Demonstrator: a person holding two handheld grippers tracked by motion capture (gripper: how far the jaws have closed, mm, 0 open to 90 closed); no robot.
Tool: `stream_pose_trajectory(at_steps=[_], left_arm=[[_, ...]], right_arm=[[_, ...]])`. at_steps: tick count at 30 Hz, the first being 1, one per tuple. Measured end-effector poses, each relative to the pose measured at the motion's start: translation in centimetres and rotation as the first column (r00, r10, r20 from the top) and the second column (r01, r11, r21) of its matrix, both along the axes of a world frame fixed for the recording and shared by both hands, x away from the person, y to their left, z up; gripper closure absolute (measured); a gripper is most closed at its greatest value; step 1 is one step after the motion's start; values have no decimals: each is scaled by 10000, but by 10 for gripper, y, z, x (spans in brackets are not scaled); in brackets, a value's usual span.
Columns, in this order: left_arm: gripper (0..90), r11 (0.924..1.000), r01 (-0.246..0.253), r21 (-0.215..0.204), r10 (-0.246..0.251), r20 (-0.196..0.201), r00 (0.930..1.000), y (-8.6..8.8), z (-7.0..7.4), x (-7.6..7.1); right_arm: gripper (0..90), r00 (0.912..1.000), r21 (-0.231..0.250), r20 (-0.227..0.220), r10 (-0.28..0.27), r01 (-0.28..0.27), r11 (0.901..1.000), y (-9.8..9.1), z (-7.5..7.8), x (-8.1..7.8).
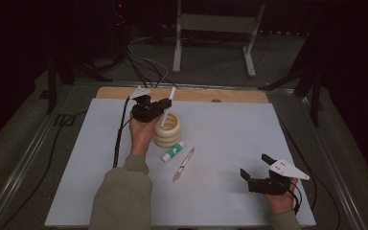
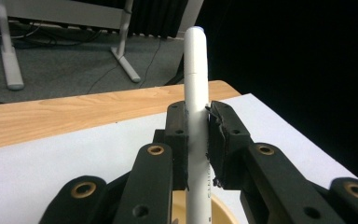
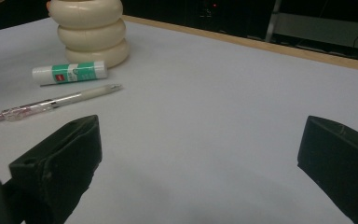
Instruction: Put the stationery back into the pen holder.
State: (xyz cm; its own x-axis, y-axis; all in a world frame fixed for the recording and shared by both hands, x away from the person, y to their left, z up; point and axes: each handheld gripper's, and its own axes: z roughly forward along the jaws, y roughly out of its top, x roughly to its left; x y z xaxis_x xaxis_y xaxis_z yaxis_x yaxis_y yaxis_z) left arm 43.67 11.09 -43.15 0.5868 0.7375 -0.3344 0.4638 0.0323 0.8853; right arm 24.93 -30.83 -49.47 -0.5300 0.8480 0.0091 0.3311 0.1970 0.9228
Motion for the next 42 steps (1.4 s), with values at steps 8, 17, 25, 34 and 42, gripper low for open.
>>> stream_pose_trajectory(at_steps=[8,17,25,34,42], left_arm=[[786,9999,-66,-76,65,-113,9999,1,-7,0],[785,9998,-114,-140,111,-230,9997,2,-14,-1],[785,9999,-104,-122,101,-272,9996,2,-18,-2],[784,9999,-137,-65,134,-410,9991,4,-23,-4],[784,9998,-86,174,96,-549,9984,5,-27,-8]], right_arm=[[0,10000,6,-3,7,-7,10000,0,0,0],[0,10000,-22,-8,13,-13,10000,0,0,0],[0,10000,-9,0,14,-14,10000,0,0,0],[0,10000,-24,3,18,-18,10000,0,0,0],[0,10000,-37,-2,13,-13,10000,0,0,0]])
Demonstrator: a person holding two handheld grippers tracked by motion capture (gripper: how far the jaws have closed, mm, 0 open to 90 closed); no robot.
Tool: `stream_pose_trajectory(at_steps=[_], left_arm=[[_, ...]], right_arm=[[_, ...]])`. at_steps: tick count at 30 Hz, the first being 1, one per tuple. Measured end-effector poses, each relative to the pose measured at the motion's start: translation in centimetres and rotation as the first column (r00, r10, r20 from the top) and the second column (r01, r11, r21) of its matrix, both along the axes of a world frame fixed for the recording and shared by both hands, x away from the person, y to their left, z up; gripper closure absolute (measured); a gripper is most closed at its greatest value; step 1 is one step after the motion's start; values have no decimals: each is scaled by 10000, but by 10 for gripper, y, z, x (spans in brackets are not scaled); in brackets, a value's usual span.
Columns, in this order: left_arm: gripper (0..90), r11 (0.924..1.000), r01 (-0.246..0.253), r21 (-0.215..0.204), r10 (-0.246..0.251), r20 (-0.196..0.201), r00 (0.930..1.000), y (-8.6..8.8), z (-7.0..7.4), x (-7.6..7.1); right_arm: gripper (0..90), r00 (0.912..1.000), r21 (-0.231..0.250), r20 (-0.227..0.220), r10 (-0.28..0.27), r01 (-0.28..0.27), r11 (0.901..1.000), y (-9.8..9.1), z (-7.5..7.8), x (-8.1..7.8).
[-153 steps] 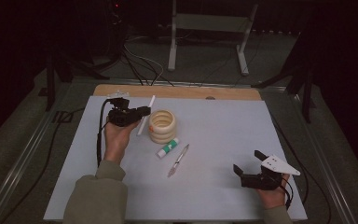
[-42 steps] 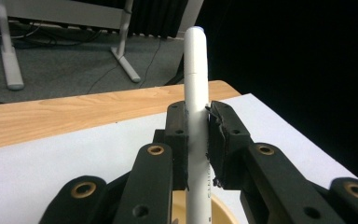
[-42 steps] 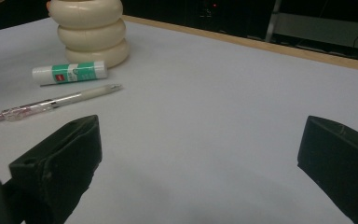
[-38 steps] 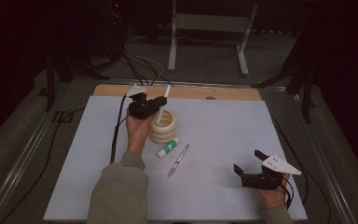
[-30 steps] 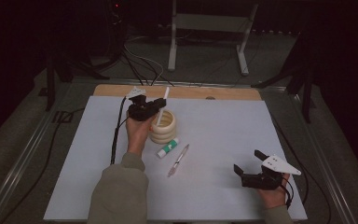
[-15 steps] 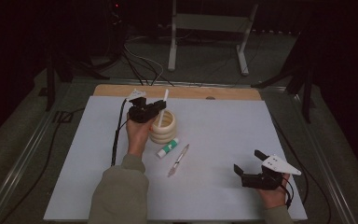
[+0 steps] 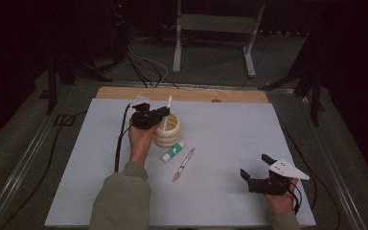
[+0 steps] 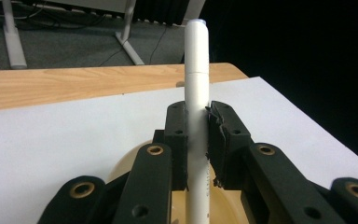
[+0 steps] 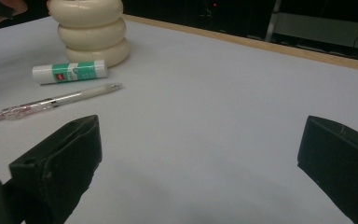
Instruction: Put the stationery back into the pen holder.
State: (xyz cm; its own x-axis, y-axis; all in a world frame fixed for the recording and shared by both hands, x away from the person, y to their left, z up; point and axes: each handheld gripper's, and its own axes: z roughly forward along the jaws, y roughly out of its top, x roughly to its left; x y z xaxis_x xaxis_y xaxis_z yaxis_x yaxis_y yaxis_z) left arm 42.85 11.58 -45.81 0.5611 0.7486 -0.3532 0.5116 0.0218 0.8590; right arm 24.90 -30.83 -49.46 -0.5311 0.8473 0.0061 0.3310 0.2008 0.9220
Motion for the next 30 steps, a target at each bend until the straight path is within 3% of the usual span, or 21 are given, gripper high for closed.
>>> stream_pose_trajectory(at_steps=[7,11,13,16,18,24,30], left_arm=[[765,10000,-3,-5,3,-57,10000,2,-1,-2],[491,9975,3,-707,11,185,9998,5,1,-5],[348,9970,-87,-771,99,149,9998,5,4,-5],[285,9980,-104,-629,122,282,9995,7,7,-8],[168,9986,-319,-425,327,192,9993,8,10,-9],[20,9997,-168,-155,172,313,9994,11,17,-16],[7,10000,-7,71,4,425,9991,14,23,-24]], right_arm=[[0,10000,-34,1,10,-10,10000,1,0,0],[0,10000,-17,5,3,-3,10000,0,0,0],[0,10000,-2,1,-10,10,10000,0,0,0],[0,10000,-24,4,1,-1,10000,0,0,0],[0,10000,-20,1,4,-4,10000,1,0,-1],[0,10000,-33,-2,7,-7,10000,1,0,-1],[0,10000,-38,8,4,-4,10000,1,0,-1]])
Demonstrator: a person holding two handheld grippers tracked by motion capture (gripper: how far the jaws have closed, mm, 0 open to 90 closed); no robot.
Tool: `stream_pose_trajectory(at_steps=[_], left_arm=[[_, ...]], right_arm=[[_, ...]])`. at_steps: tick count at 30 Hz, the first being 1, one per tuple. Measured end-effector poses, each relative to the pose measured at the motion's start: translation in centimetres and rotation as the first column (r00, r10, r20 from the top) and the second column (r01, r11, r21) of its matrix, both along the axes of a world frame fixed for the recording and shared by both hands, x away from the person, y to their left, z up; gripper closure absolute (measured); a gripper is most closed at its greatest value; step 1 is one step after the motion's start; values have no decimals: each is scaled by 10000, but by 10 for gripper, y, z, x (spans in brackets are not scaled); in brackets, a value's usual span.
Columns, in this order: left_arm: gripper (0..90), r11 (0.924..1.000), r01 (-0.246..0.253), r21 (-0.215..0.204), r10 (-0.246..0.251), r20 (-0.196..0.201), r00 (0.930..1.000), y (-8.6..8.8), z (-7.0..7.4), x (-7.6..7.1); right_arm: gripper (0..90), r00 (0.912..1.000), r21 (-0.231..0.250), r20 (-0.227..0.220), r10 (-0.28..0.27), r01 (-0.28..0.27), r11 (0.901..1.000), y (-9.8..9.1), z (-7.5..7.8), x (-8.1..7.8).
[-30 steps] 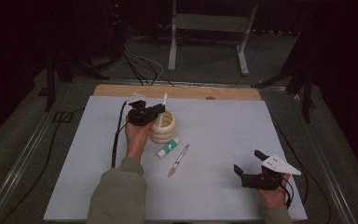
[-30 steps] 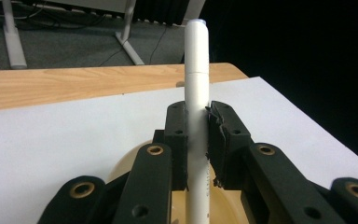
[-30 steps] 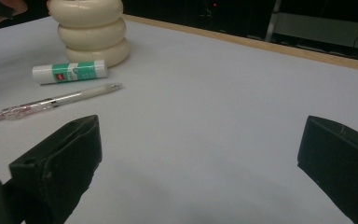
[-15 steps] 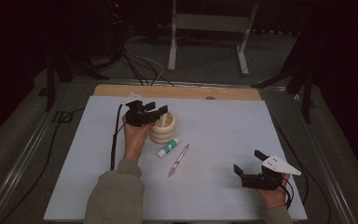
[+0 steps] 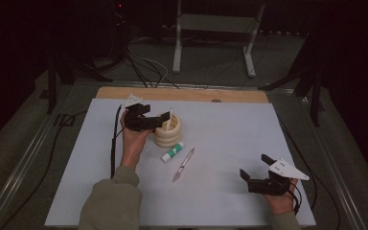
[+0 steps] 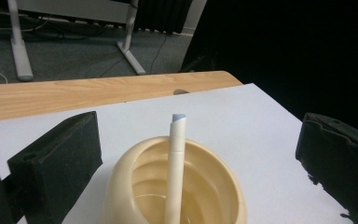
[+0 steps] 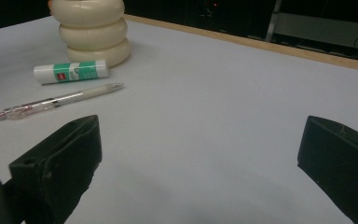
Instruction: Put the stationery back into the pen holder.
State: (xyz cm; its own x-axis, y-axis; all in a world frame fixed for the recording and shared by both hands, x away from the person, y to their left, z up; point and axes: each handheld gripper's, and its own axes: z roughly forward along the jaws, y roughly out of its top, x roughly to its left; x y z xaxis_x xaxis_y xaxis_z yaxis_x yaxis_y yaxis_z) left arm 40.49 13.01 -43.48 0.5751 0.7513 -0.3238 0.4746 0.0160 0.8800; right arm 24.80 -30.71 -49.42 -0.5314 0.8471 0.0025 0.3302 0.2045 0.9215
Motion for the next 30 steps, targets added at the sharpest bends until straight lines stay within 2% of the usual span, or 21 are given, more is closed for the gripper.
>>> stream_pose_trajectory(at_steps=[6,8,10,16,30], left_arm=[[7,9996,136,259,-135,-66,9999,2,3,-6],[8,9996,236,171,-233,-129,9996,2,2,-8],[7,9992,210,350,-204,-181,9996,2,2,-9],[6,9991,393,159,-390,-214,9990,3,0,-15],[1,9983,564,163,-560,-207,9982,3,-4,-34]], right_arm=[[0,10000,-1,-5,11,-11,10000,0,0,0],[0,10000,1,-13,9,-9,10000,0,0,0],[0,10000,9,-35,18,-18,10000,0,0,0],[0,10000,16,-37,23,-23,10000,0,-1,1],[0,10000,23,-19,14,-14,10000,0,0,0]])
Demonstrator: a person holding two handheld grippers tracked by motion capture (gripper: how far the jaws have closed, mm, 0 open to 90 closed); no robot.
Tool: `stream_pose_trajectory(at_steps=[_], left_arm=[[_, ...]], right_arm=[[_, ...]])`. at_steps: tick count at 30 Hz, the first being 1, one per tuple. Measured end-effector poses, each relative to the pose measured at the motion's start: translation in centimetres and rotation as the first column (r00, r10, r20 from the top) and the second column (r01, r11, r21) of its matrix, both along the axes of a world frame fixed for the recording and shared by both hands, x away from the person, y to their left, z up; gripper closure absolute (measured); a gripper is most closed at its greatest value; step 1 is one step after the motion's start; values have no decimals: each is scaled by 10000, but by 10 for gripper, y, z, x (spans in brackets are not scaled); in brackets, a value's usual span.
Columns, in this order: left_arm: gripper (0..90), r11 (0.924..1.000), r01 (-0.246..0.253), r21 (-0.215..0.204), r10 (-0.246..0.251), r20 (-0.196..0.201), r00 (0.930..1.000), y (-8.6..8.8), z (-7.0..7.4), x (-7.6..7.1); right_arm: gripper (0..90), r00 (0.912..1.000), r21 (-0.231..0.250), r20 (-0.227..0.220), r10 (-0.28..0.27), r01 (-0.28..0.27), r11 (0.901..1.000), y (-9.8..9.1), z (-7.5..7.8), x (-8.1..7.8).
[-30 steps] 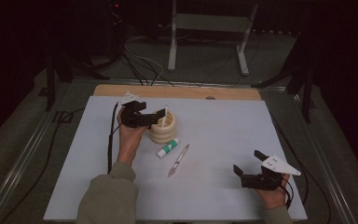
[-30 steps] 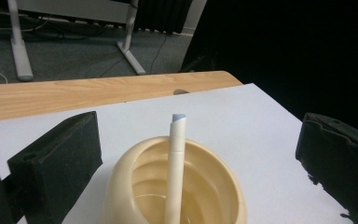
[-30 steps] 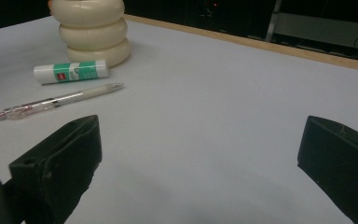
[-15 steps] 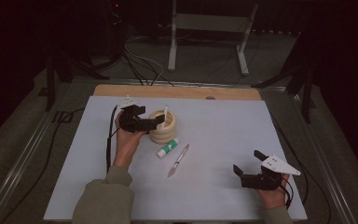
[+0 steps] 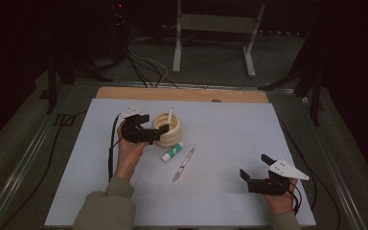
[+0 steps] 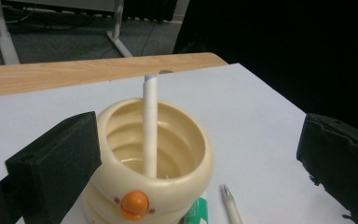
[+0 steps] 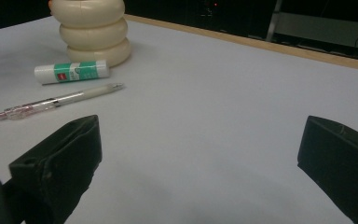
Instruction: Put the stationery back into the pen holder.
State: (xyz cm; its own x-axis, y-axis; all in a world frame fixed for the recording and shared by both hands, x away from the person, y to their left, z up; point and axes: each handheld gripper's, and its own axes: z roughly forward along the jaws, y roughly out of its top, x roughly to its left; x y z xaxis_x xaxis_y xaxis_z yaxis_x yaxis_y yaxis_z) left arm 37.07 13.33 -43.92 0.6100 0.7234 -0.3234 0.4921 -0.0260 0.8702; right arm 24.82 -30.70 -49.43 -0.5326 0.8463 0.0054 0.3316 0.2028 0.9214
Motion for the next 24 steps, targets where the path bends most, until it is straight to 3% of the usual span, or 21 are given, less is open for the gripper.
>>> stream_pose_trajectory(at_steps=[5,24], left_arm=[[1,9998,99,-182,-101,-130,9999,-1,-5,-5],[2,9997,214,-114,-218,-391,9990,-6,-24,-19]], right_arm=[[0,10000,9,-7,-6,6,10000,0,0,0],[0,10000,0,9,11,-11,10000,0,0,0]])
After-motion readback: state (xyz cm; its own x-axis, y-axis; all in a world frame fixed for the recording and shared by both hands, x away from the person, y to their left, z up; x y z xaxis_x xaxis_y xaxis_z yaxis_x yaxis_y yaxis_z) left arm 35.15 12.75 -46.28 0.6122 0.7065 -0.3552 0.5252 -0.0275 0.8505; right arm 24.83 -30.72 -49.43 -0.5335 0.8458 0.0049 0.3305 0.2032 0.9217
